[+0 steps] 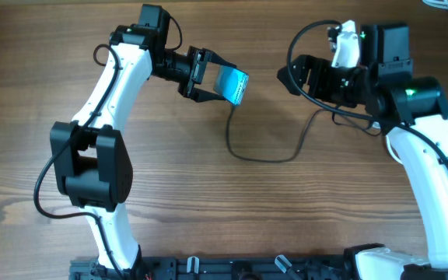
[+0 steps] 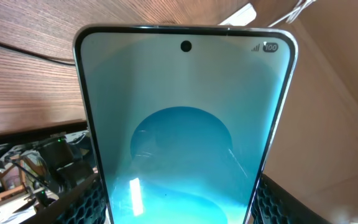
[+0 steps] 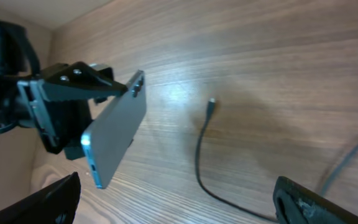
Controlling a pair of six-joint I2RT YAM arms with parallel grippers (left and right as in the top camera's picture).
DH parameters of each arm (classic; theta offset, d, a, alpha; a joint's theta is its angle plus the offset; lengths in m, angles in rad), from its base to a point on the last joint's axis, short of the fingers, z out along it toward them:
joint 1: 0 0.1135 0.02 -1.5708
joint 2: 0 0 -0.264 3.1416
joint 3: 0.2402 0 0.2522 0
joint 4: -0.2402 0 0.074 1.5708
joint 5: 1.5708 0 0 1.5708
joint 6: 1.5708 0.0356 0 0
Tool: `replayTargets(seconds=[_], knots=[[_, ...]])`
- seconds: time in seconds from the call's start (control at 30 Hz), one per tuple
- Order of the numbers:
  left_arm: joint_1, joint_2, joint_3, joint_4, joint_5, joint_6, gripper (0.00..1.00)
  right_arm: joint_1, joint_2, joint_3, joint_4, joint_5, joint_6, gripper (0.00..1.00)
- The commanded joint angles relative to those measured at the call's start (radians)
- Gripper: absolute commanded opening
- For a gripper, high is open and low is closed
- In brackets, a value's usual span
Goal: Plug charger to phone and switch on socket
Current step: 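Bring the right gripper to the phone and grip its side edge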
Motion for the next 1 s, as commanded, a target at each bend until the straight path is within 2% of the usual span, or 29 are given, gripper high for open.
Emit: replayTargets(seconds=[0.0, 0.17, 0.3, 0.5, 0.97], knots=[[-0.014, -0.027, 0.025, 0.007, 0.021, -0.011, 0.47, 0.051, 0.017, 0.019, 0.032, -0.052, -0.031, 0.99], [-0.028, -0.027, 0.025, 0.026, 0.02, -0.036, 0.47, 0.147, 0.037, 0.019, 0.074, 0.025, -0.013, 0.91], [-0.029, -0.027, 0.025, 0.033, 0.02, -0.037, 0.47, 0.198, 0.052, 0.019, 0.078, 0.126, 0.084, 0.88], [-0.029, -0.027, 0.025, 0.033, 0.02, -0.037, 0.47, 0.266, 0.077, 0.019, 0.113, 0.19, 0.136, 0.81], [-0.036, -0.027, 0.025, 0.033, 0.021, -0.041, 0.47, 0.369, 0.117, 0.019, 0.176, 0.375, 0.221, 0.73]])
